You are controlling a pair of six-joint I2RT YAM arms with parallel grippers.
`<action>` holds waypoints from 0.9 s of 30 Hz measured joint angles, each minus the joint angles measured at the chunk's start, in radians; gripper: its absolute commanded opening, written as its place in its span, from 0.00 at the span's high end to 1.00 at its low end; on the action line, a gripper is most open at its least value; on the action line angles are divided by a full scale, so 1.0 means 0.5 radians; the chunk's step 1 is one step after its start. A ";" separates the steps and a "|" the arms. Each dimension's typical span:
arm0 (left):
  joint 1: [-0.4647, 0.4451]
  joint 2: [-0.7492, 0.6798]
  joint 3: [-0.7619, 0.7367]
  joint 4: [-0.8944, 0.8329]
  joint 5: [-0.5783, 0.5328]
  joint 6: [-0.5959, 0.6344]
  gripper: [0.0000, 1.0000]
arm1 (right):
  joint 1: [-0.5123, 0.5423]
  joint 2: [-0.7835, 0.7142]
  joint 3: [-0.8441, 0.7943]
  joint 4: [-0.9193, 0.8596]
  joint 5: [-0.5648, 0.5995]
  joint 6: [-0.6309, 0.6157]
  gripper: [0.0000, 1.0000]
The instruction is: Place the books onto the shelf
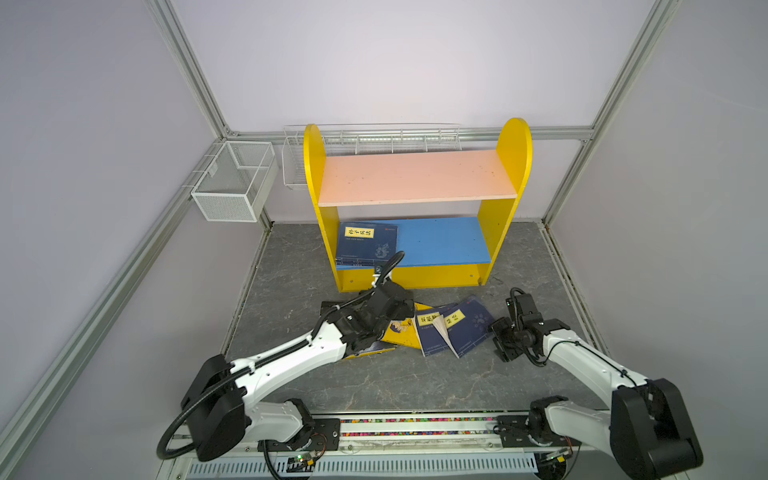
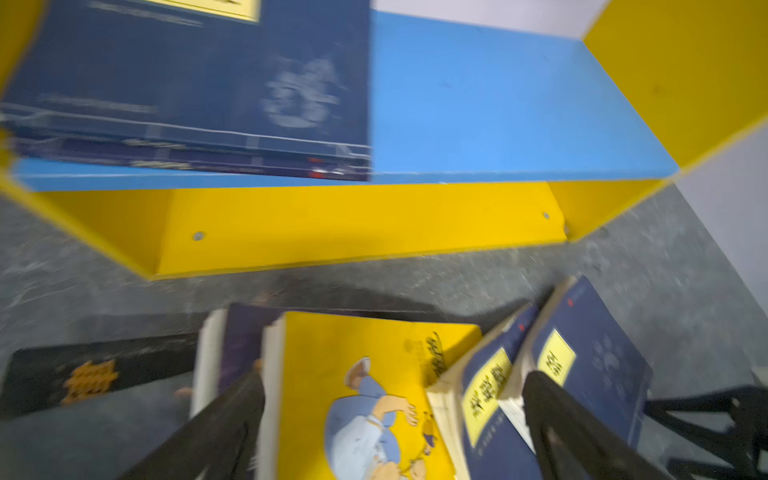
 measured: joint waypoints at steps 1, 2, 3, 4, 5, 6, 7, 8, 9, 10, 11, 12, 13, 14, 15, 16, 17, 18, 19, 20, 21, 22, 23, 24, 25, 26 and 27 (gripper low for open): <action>-0.022 0.083 0.067 0.021 0.056 0.064 0.03 | 0.000 -0.002 -0.011 0.031 -0.017 0.013 0.34; -0.047 0.180 0.147 0.028 0.114 0.137 0.03 | -0.001 -0.003 -0.023 0.059 -0.040 0.033 0.34; -0.075 0.285 0.239 0.034 0.173 0.210 0.02 | 0.000 -0.014 -0.037 0.088 -0.052 0.049 0.34; -0.095 0.364 0.307 0.034 0.214 0.264 0.03 | 0.000 -0.024 -0.050 0.111 -0.066 0.061 0.34; -0.117 0.449 0.376 0.037 0.259 0.317 0.04 | -0.001 -0.037 -0.066 0.136 -0.076 0.075 0.34; -0.137 0.536 0.438 0.042 0.307 0.369 0.05 | -0.001 -0.047 -0.082 0.164 -0.092 0.089 0.34; -0.150 0.594 0.478 0.041 0.343 0.403 0.07 | 0.000 -0.052 -0.094 0.190 -0.102 0.099 0.34; -0.162 0.657 0.516 0.040 0.384 0.434 0.08 | -0.001 -0.052 -0.107 0.225 -0.123 0.110 0.35; -0.168 0.714 0.545 0.040 0.417 0.458 0.10 | -0.001 -0.050 -0.118 0.262 -0.143 0.119 0.35; -0.170 0.764 0.567 0.040 0.445 0.477 0.13 | 0.000 -0.048 -0.130 0.302 -0.161 0.129 0.36; -0.169 0.806 0.583 0.032 0.467 0.494 0.17 | -0.001 -0.042 -0.145 0.351 -0.188 0.142 0.36; -0.168 0.851 0.600 0.018 0.482 0.509 0.21 | -0.001 -0.029 -0.163 0.412 -0.218 0.155 0.37; -0.169 0.887 0.619 -0.004 0.491 0.522 0.24 | -0.001 -0.015 -0.173 0.462 -0.245 0.165 0.38; -0.168 0.928 0.647 -0.036 0.498 0.531 0.26 | 0.000 0.002 -0.184 0.516 -0.271 0.175 0.39; -0.166 0.971 0.684 -0.081 0.500 0.536 0.28 | 0.000 0.020 -0.196 0.580 -0.302 0.184 0.39; -0.166 1.011 0.723 -0.124 0.497 0.539 0.31 | 0.000 0.033 -0.205 0.623 -0.322 0.192 0.39; -0.166 1.053 0.768 -0.166 0.494 0.539 0.33 | 0.000 0.043 -0.214 0.668 -0.343 0.199 0.40; -0.166 1.093 0.809 -0.204 0.489 0.543 0.36 | 0.000 0.047 -0.225 0.707 -0.355 0.204 0.40; -0.166 1.126 0.839 -0.237 0.484 0.543 0.38 | 0.000 0.048 -0.233 0.730 -0.359 0.206 0.41; -0.166 1.157 0.862 -0.265 0.478 0.544 0.40 | 0.000 0.048 -0.238 0.751 -0.361 0.205 0.42; -0.166 1.186 0.874 -0.290 0.472 0.542 0.41 | 0.000 0.048 -0.242 0.767 -0.358 0.204 0.43; -0.166 1.206 0.877 -0.310 0.470 0.541 0.43 | 0.000 0.048 -0.244 0.776 -0.357 0.204 0.44; -0.166 1.231 0.877 -0.340 0.470 0.539 0.45 | 0.000 0.048 -0.246 0.787 -0.351 0.200 0.44; -0.166 1.250 0.877 -0.365 0.471 0.540 0.46 | 0.000 0.048 -0.246 0.797 -0.349 0.197 0.45; -0.166 1.266 0.877 -0.378 0.472 0.539 0.47 | 0.000 0.047 -0.246 0.810 -0.343 0.192 0.45; -0.166 1.278 0.877 -0.376 0.472 0.539 0.48 | 0.000 0.046 -0.246 0.825 -0.340 0.188 0.46; -0.166 1.281 0.880 -0.376 0.475 0.540 0.49 | 0.000 0.044 -0.246 0.839 -0.334 0.183 0.48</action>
